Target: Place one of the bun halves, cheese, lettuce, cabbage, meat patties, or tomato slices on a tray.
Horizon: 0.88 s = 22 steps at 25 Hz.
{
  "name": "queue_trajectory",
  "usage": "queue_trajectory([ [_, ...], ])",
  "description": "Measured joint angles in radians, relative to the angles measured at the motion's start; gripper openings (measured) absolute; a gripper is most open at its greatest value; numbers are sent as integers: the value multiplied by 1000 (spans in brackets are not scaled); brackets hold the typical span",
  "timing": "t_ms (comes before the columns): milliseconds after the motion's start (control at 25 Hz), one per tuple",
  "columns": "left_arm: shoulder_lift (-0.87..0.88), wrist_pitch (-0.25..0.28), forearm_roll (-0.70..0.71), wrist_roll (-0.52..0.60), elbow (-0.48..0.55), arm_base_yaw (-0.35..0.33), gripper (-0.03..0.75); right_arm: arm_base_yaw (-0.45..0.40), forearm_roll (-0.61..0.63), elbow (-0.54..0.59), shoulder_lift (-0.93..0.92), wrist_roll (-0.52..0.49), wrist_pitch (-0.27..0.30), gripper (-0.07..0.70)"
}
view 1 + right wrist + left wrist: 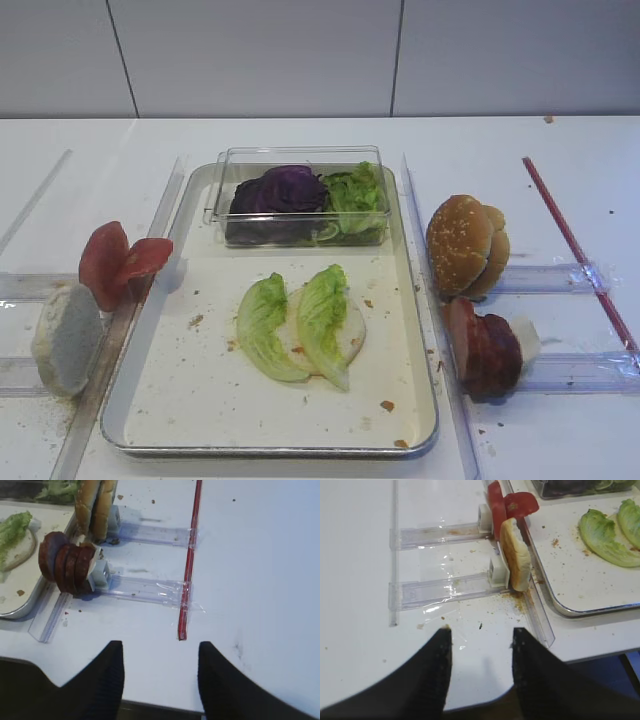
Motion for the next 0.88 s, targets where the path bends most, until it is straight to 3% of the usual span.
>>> queue_trajectory([
  [200, 0, 0, 0, 0, 0, 0, 286, 0, -3, 32, 0, -34, -75, 378],
  [880, 0, 0, 0, 0, 0, 0, 286, 0, -3, 37, 0, -36, -86, 374],
])
